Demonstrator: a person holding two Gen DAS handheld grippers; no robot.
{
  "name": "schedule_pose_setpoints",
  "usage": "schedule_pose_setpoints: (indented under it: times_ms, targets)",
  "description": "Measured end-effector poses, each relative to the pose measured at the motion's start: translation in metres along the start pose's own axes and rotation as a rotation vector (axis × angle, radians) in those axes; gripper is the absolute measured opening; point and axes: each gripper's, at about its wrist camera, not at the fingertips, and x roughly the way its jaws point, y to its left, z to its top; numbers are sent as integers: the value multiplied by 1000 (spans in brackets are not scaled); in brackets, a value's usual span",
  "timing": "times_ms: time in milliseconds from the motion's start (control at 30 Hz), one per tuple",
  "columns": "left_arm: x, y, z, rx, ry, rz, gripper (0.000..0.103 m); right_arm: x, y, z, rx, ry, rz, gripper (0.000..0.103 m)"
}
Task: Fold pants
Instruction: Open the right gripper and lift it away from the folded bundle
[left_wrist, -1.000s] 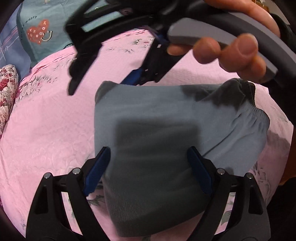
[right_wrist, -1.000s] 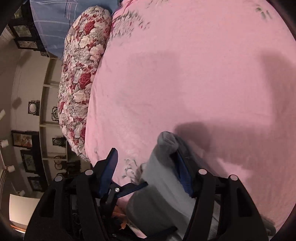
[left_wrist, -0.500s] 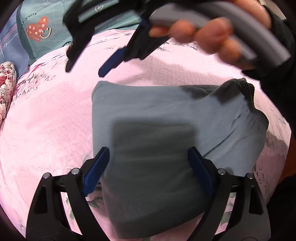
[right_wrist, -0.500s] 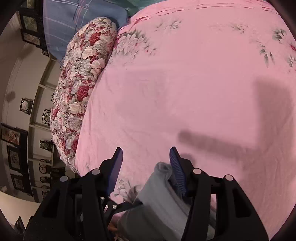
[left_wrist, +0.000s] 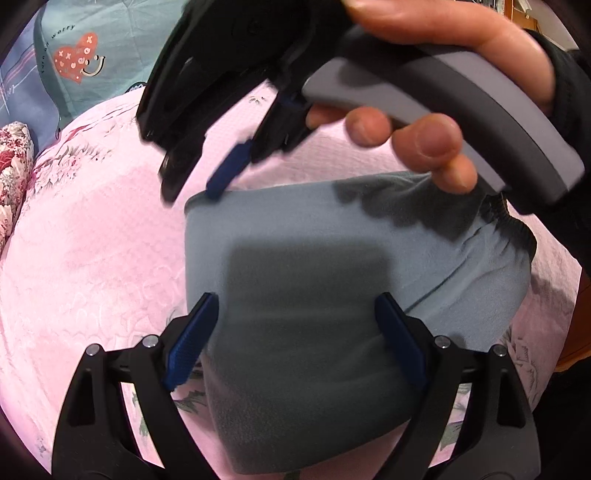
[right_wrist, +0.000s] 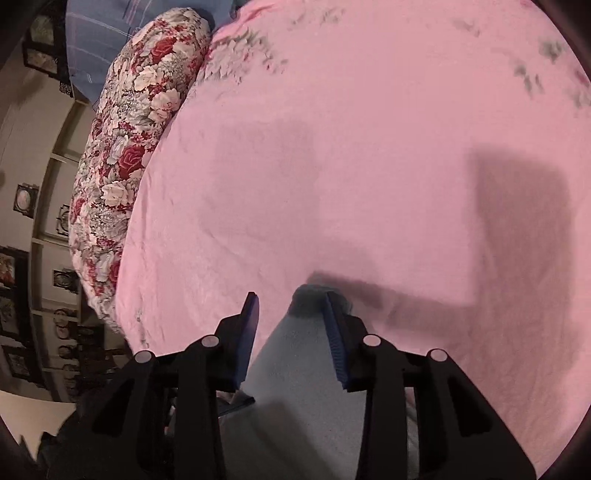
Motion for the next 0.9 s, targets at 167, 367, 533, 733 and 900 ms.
schedule_pose_setpoints:
  times_ms: [167,367,533,733,900]
  targets:
    - [-20,5,8,-22,-41,-15,88,-83,-7,-32,-18,-209,-163,40]
    - [-39,0,22,-13,-93,25,88,-137,-18,-140,-44,-271,-464,48]
    - [0,-12,11,22,23,70,89,-104,-30,-199,-19,-258,-573,42]
    - [0,-9,12,15,21,91,90,-100,-43,-212,20,-305,-575,40]
    - [-36,-10,1,6,-36,90,89,-113,-4,-232,-73,-316,-542,40]
